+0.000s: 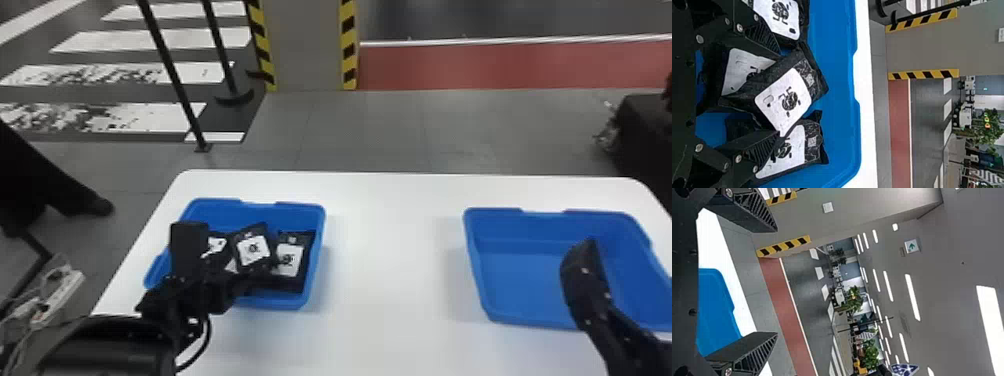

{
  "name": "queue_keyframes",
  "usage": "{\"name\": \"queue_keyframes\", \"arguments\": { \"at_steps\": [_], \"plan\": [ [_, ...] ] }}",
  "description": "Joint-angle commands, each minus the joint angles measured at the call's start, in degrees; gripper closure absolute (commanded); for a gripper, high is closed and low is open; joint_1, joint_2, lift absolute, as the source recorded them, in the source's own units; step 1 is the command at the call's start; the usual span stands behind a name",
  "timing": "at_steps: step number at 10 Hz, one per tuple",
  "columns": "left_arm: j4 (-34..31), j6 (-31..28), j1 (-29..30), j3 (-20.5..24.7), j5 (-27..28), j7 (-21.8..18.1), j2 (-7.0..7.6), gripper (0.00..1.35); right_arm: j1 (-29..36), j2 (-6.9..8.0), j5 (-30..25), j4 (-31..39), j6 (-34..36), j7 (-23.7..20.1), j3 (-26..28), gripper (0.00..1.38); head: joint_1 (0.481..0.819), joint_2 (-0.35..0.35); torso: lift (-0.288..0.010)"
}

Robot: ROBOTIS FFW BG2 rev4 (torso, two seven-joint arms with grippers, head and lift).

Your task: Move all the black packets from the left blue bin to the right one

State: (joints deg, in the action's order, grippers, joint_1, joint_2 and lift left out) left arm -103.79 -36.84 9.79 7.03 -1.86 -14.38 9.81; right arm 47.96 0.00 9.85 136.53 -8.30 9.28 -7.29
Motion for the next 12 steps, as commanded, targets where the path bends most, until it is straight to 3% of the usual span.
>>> {"name": "queue_keyframes", "arguments": {
  "at_steps": [1,3,4,6,7,8,10,12],
  "plan": [
    [1.1,-1.3,-1.6,-0.2,0.0,-0.7,0.30,0.60,0.0,0.05,0.0,-0.2,0.1,-0.1,0.0,0.07,0.695,0.120,-0.110],
    [1.5,-4.6,-2.6,-0.4,0.9,-2.1,0.38,0.73,0.0,0.05,0.1,-0.2,0.3,-0.2,0.0,0.07,0.695,0.117,-0.110],
    [1.5,-4.4,-2.5,-0.5,1.2,-2.1,0.30,0.93,0.0,0.05,0.2,-0.2,0.3,-0.3,0.0,0.08,0.695,0.117,-0.110],
    [1.5,-3.2,-2.2,0.0,2.5,-2.6,0.38,0.98,0.0,0.05,0.2,-0.3,0.3,-0.5,0.0,0.09,0.695,0.120,-0.110],
    [1.2,-2.1,-1.9,0.4,2.8,-3.6,0.56,1.24,-0.2,0.05,0.3,-0.2,0.3,-0.7,0.0,0.10,0.695,0.123,-0.110],
    [0.2,2.1,-0.5,0.5,2.6,-4.1,0.65,1.21,0.0,0.05,0.3,-0.2,0.3,-0.7,0.0,0.10,0.695,0.126,-0.110],
    [-8.2,3.5,4.4,1.5,1.9,-5.7,0.38,1.21,-0.2,0.05,0.8,0.2,0.3,-1.2,0.0,0.11,0.695,0.123,-0.110],
    [-17.4,5.3,9.0,1.5,2.2,-10.7,0.30,1.21,-0.9,0.05,2.5,0.9,1.3,-3.8,0.1,0.11,0.695,0.101,-0.110]
  ]
}}
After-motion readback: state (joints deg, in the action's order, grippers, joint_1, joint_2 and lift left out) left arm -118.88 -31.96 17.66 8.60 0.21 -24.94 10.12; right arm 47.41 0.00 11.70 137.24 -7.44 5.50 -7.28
